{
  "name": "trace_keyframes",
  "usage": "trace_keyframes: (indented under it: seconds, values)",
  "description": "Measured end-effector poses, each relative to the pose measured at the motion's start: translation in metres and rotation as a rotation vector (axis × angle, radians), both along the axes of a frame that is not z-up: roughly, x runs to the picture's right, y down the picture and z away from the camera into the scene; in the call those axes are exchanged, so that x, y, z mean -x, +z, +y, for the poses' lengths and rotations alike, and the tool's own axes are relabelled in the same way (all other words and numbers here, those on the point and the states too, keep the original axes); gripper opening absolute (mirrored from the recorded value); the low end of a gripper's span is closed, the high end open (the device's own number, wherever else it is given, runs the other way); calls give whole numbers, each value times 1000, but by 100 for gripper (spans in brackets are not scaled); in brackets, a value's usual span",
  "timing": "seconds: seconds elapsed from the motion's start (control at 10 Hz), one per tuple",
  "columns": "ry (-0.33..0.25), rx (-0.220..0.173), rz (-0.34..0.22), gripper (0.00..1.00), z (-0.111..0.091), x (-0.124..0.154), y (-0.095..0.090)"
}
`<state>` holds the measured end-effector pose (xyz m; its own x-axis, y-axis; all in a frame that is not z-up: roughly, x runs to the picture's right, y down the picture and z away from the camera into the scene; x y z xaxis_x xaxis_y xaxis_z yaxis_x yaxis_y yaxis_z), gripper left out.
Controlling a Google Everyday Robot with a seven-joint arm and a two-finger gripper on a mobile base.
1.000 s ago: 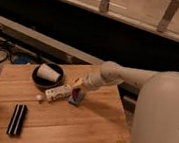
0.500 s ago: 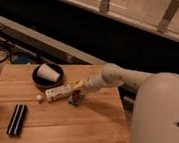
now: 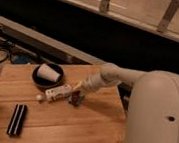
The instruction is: Place the pepper on the white sponge
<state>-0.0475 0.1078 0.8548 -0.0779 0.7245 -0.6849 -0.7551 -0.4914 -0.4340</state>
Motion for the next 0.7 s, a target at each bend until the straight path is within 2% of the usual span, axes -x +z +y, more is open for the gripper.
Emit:
trace_keyframes:
  seconds: [0.4, 0.7]
  values:
    - [-16, -43, 7, 80, -21, -2, -16]
    - [-27, -137, 35, 80, -48, -3, -38]
